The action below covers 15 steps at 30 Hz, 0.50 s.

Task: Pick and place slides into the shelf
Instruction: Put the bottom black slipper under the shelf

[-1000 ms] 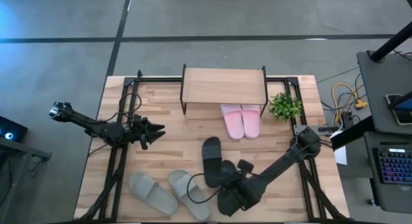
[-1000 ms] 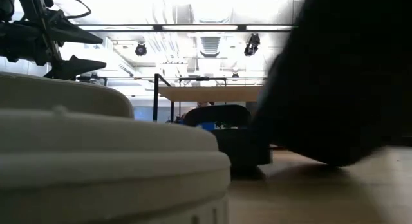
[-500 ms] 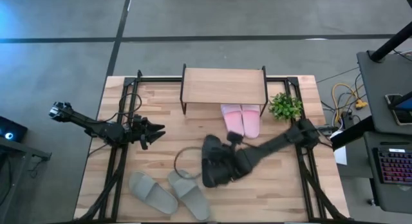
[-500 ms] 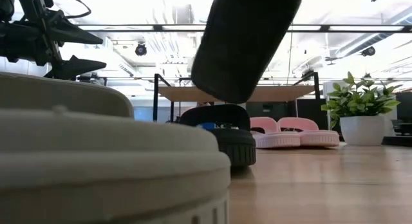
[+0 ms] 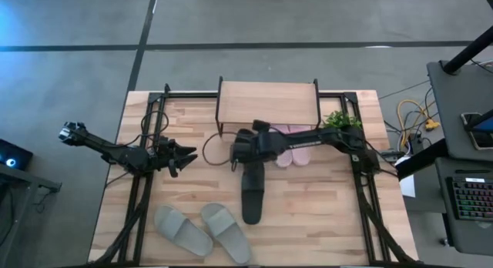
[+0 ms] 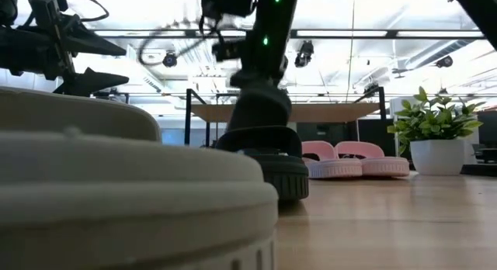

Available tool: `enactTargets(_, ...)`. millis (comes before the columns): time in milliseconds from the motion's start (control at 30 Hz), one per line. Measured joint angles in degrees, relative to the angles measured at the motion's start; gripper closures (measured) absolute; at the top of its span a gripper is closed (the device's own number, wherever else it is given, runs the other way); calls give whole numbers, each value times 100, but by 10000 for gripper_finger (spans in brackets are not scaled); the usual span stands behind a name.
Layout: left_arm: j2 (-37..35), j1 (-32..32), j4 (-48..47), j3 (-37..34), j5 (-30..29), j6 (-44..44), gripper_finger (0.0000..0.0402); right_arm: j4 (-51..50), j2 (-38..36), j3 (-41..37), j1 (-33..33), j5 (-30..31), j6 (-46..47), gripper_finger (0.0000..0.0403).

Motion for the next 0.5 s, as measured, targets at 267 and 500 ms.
enactTargets(267, -2, 0, 4, 0, 0, -2, 178, 78, 202, -92, -119, 131, -82, 390)
enactTargets(500, 4, 0, 11, 0, 0, -2, 178, 76, 250, -463, -149, 451, 241, 364)
